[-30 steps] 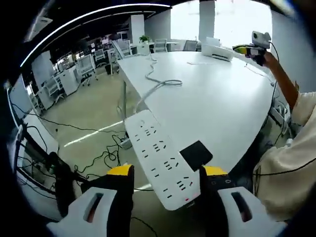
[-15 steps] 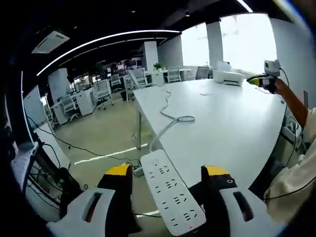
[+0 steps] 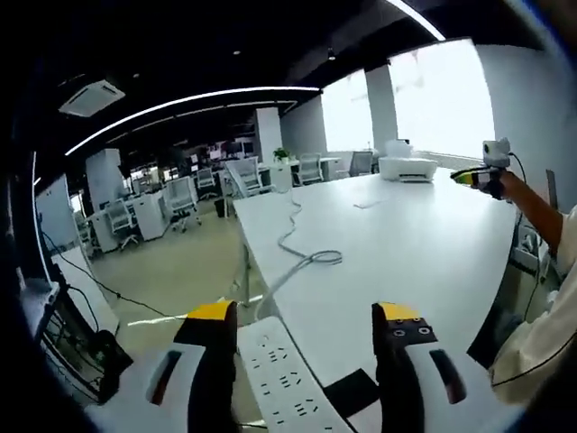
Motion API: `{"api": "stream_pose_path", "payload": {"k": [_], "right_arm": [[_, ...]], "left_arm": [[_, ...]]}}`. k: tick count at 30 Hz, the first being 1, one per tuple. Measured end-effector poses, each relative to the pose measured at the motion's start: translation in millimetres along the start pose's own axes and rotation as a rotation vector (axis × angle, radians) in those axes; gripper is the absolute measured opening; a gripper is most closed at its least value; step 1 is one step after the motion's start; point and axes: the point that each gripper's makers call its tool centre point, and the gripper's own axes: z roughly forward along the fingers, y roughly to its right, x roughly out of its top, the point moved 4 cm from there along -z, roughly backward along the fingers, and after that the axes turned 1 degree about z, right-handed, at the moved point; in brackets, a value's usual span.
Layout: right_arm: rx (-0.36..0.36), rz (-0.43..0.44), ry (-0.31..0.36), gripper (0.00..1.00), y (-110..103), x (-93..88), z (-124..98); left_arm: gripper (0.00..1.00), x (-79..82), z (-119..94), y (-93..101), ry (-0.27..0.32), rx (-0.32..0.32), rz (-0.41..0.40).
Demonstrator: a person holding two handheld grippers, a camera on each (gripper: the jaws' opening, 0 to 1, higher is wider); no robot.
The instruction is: Pick up the power strip scattered on the table, fix it on the side mounting bracket of the table, and press the switch
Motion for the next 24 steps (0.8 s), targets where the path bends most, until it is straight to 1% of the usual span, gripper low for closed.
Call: {"api": "stream_pose_path", "payload": {"k": [1, 3, 6, 8, 9, 11, 14, 20, 22, 24], "right_arm": [[-0.010, 0.003, 0.008, 0.16, 2.6, -1.2, -3.0], [-0.025, 0.012, 0.029, 0.16, 6.7, -3.1, -9.3], [-0.055, 0.015, 0.054, 0.18, 12.9, -6.7, -18.3], [-0.064, 0.016, 0.055, 0.19, 15.3, -9.6, -21.5], [-0.065, 0.022, 0.051, 0.20, 16.6, -11.7, -22.8], [-0.070, 0.022, 0.049, 0.21, 17.0, -15.4, -25.9], [-0.088, 0.010, 0.051, 0.24, 19.2, -21.3, -30.7], [-0.138, -0.014, 0.088, 0.28, 23.9, -26.5, -39.1], [-0.160, -0.024, 0.108, 0.30, 25.9, -26.0, -42.1], [-0.188, -0.037, 0.131, 0.32, 28.9, -25.5, -46.6]], "left_arm": [[0.66, 1.3, 2.4, 0.8, 0.014, 0.004, 0.021], [0.66, 2.2, 7.5, -0.2, 0.034, 0.021, 0.023], [0.66, 8.6, 12.7, 0.5, 0.105, 0.039, 0.010], [0.70, 12.0, 15.2, 0.5, 0.136, 0.058, 0.024], [0.72, 14.9, 16.3, -1.5, 0.162, 0.083, 0.041], [0.73, 17.8, 18.0, -0.9, 0.186, 0.104, 0.095], [0.73, 21.0, 19.2, 0.8, 0.220, 0.121, 0.090], [0.74, 19.6, 22.9, 4.0, 0.241, 0.151, 0.084], [0.77, 18.0, 25.4, 6.4, 0.237, 0.142, 0.072], [0.78, 16.5, 27.6, 7.5, 0.240, 0.150, 0.066]]}}
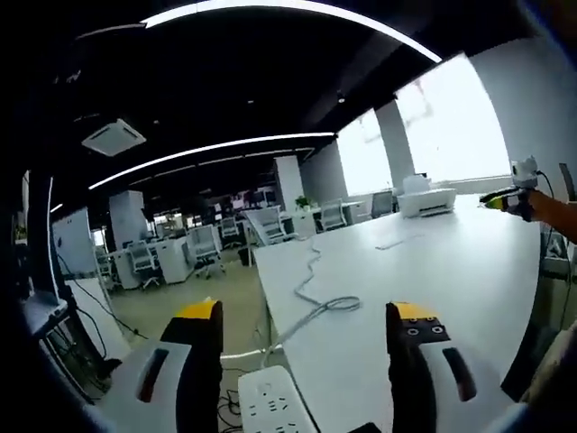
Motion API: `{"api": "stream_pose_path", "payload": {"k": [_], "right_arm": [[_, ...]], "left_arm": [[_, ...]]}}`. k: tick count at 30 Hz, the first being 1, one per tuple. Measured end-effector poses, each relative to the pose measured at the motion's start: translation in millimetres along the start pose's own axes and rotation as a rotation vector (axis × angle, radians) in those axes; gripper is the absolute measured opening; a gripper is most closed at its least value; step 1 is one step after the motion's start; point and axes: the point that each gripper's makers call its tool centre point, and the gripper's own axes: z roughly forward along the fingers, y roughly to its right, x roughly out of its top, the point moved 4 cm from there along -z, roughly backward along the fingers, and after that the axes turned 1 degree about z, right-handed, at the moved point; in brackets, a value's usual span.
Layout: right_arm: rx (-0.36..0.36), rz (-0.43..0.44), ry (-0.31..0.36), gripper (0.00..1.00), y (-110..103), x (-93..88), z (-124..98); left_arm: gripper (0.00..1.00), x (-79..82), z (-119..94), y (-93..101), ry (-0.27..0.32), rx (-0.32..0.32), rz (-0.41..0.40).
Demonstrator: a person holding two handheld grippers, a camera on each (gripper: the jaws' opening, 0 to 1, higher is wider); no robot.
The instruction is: Pick up the power strip scattered on the table, fix it on the side mounting bracket of the table, and press the switch
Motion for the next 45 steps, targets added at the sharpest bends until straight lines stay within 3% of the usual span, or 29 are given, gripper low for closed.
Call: {"api": "stream_pose_path", "payload": {"k": [5, 13, 16, 21, 27, 34, 45], "right_arm": [[-0.067, -0.027, 0.045, 0.39, 8.1, -0.2, -7.6], [-0.129, -0.025, 0.053, 0.50, 18.7, -9.2, -17.5], [-0.155, -0.025, 0.062, 0.56, 21.3, -10.6, -22.5], [-0.218, 0.003, 0.099, 0.64, 31.1, -11.1, -33.1], [-0.250, 0.029, 0.111, 0.71, 39.6, -18.4, -41.9], [-0.279, 0.045, 0.104, 0.72, 46.8, -31.6, -47.5], [-0.321, 0.025, 0.096, 0.73, 49.0, -41.1, -56.0]], "left_arm": [[0.82, -1.2, 1.0, 1.4, 0.034, 0.052, -0.016], [0.88, -13.1, 5.6, 9.6, 0.035, 0.113, -0.040], [0.89, -12.5, 7.5, 16.2, 0.069, 0.143, -0.037], [0.92, -7.6, 14.0, 38.5, 0.143, 0.115, -0.067], [0.92, -15.9, 21.8, 60.9, 0.133, 0.090, -0.061], [0.92, -25.2, 23.3, 71.3, 0.138, 0.082, -0.071], [0.92, -34.7, 26.4, 72.0, 0.162, 0.109, -0.092]]}}
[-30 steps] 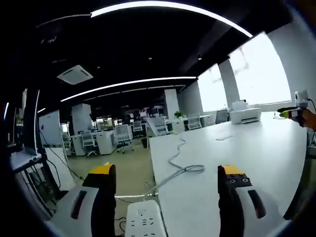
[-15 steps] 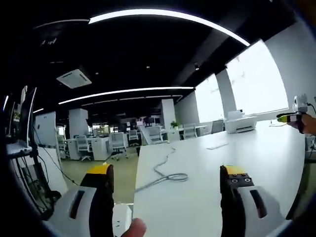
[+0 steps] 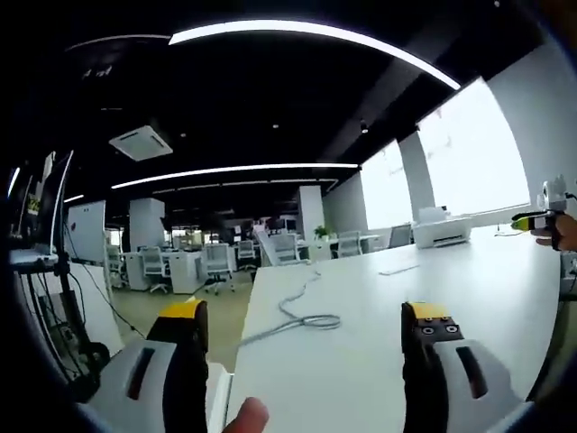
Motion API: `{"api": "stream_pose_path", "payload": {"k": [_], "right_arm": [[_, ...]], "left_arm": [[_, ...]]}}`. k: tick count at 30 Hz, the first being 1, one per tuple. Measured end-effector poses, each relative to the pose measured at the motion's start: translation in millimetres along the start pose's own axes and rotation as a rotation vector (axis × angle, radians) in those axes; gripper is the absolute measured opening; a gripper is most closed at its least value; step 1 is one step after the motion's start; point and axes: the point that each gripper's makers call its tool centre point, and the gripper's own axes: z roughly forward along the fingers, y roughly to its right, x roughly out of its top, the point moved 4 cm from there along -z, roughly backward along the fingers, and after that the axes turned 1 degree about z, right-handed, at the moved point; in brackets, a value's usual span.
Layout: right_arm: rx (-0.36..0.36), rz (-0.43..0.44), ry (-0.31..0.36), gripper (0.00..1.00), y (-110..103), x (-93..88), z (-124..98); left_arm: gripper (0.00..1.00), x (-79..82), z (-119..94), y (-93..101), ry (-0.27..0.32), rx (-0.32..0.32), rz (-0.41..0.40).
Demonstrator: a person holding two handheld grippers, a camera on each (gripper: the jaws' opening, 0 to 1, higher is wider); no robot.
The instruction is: Pick up the power strip scattered on the table, fix it on the side mounting bracket of the table, and press the switch
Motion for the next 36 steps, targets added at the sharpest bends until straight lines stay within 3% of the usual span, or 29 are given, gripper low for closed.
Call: {"api": "stream_pose_path", "payload": {"k": [17, 36], "right_arm": [[-0.022, 0.040, -0.003, 0.76, 6.1, -9.2, -0.8], [-0.036, 0.044, -0.018, 0.75, 5.1, -14.0, 2.9]], "left_arm": [[0.91, -12.4, 8.6, 7.0, -0.017, -0.027, -0.015], [0.91, -10.0, 7.3, 4.4, -0.009, -0.020, -0.016]]}}
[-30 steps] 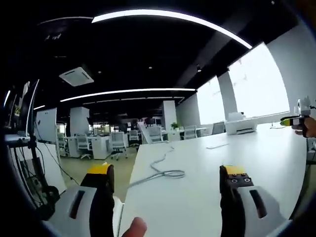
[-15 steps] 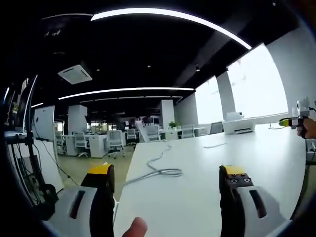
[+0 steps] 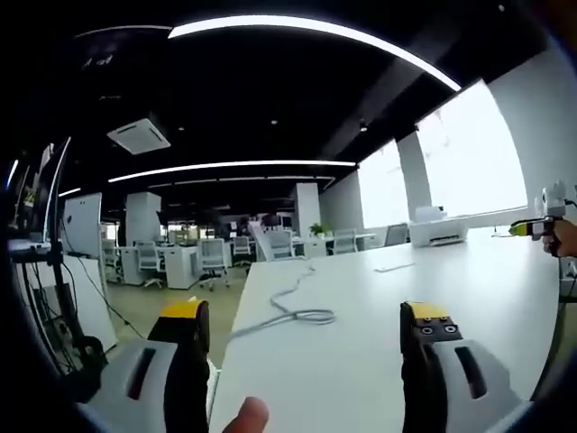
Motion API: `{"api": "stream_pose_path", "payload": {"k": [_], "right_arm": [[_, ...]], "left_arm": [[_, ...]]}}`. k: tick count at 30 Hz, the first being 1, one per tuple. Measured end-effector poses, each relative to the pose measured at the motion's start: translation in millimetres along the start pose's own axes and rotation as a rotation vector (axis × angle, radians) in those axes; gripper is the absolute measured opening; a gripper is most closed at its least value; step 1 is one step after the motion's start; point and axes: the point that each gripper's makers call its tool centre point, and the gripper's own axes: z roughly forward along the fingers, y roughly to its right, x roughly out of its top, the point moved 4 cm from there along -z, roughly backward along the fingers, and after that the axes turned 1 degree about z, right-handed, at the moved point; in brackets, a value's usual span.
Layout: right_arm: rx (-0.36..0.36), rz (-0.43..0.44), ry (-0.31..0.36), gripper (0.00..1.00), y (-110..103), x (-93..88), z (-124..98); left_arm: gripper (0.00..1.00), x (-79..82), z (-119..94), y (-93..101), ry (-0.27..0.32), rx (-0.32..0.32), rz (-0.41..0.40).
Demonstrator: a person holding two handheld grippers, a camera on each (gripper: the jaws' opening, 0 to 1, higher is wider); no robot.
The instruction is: Pick up the power strip scattered on the table, fix it on the side mounting bracket of the table, and press the switch
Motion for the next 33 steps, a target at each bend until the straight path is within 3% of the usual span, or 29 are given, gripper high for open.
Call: {"api": "stream_pose_path", "payload": {"k": [8, 33], "right_arm": [[-0.002, -0.005, 0.001, 0.75, -1.2, 2.5, 0.6], [-0.003, -0.004, -0.017, 0.75, -6.4, -5.7, 2.4]], "left_arm": [[0.91, 8.0, -0.8, -2.3, 0.019, 0.001, 0.005], [0.90, 11.6, -0.2, -6.4, 0.029, 0.000, 0.007]]}}
